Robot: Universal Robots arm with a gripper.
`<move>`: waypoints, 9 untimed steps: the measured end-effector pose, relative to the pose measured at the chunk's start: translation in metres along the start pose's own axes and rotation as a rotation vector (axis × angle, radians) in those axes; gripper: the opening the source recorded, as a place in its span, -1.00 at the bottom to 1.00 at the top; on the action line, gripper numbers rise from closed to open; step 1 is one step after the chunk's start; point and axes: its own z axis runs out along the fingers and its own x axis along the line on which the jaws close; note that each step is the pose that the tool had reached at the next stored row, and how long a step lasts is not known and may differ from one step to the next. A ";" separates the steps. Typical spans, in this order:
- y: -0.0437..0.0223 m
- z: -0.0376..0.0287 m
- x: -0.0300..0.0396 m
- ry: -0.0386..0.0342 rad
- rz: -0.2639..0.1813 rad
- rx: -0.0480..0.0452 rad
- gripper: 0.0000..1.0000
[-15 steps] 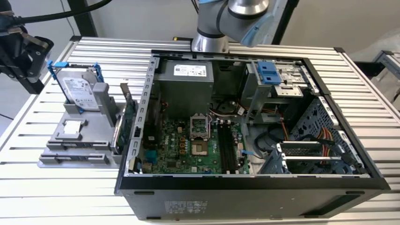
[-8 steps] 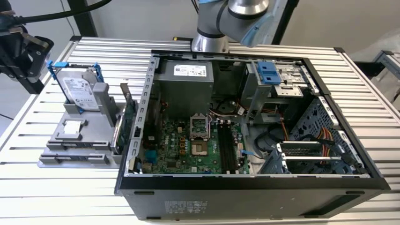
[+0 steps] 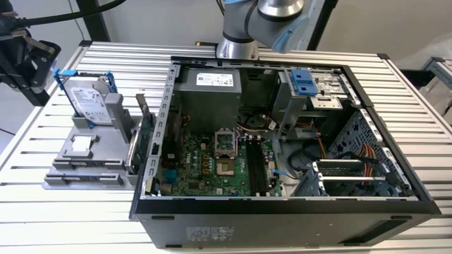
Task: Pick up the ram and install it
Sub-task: 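Reach for the ram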
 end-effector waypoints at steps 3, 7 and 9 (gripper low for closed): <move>0.0000 0.0000 0.0000 0.0002 -0.004 0.0000 -1.00; 0.0000 0.0000 0.0000 0.0004 -0.008 -0.0001 -1.00; 0.0000 0.0000 0.0000 0.0005 -0.011 -0.0002 -1.00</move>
